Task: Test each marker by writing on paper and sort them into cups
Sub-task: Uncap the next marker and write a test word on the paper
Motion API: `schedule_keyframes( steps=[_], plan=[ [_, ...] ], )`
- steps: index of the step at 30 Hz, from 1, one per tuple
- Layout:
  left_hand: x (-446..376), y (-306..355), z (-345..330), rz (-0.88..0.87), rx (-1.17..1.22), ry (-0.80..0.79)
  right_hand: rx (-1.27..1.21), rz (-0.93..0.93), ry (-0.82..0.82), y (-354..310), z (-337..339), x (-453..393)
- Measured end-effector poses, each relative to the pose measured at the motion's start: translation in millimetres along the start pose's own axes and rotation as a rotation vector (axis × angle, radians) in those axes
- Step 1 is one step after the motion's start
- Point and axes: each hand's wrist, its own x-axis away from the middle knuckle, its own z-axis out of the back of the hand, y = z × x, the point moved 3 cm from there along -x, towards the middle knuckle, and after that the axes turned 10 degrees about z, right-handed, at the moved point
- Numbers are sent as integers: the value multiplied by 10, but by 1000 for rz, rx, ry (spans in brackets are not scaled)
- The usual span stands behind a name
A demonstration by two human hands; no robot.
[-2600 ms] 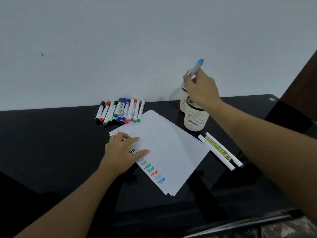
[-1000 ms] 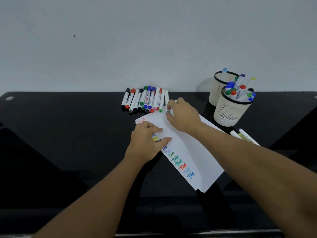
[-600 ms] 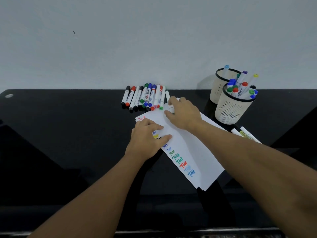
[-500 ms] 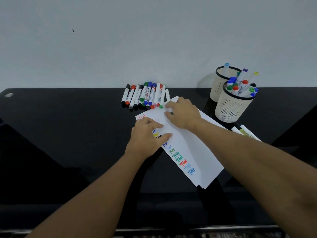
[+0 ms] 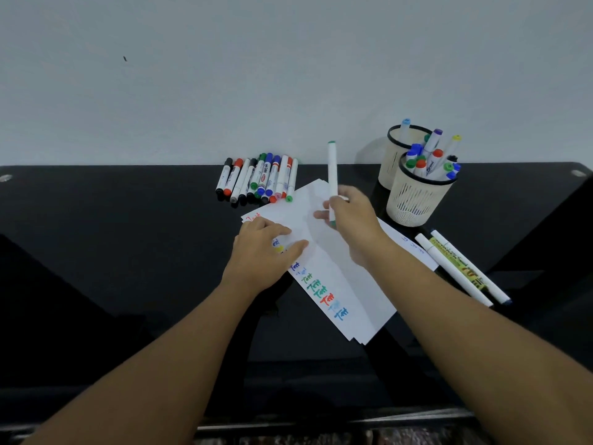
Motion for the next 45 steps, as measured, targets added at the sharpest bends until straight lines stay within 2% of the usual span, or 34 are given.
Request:
schedule_keyframes(
  steps=[2,3,7,11,15,17,19,21,22,24,26,28,30,32,37,42,45],
  plan=[
    [47,44,36,-15,54,22,-176,-70,-67,2,0,162],
    [82,72,64,-40,81,45,-187,-74,-104,9,7,231],
    [303,161,169,-213,113,126,-143,-86,-107,28,67,401],
    [471,171,137,-271,67,75,-131,-106,-129,52,122,544],
    [538,127,93,-283,-10,95,-99,-143,-197,116,101,635],
    [536,119,80,-270,-31,103,-126,-165,-115,114,130,640],
    [524,129,77,-259,-36,112,-23,-125,97,117,221,620],
    [524,141,78,-273,-40,132,272,65,297,85,345,640],
    [527,146,78,-286,-45,142,446,229,328,65,377,662],
    [537,153,77,-315,-49,152,780,591,228,41,356,704],
    [543,155,75,-338,-58,158,1056,832,-37,54,269,676],
    [538,150,71,-359,-78,169,1214,809,-368,72,173,632],
    [528,140,67,-365,-91,161,1221,689,-543,63,131,587],
    [516,127,54,-376,-94,147,1182,630,-597,51,125,571],
    [500,100,29,-442,-121,133,1253,633,-674,40,153,579],
    [508,109,19,-462,-119,119,1356,696,-639,57,181,559],
    [513,102,20,-456,-107,115,1372,667,-605,35,221,558]
  ],
)
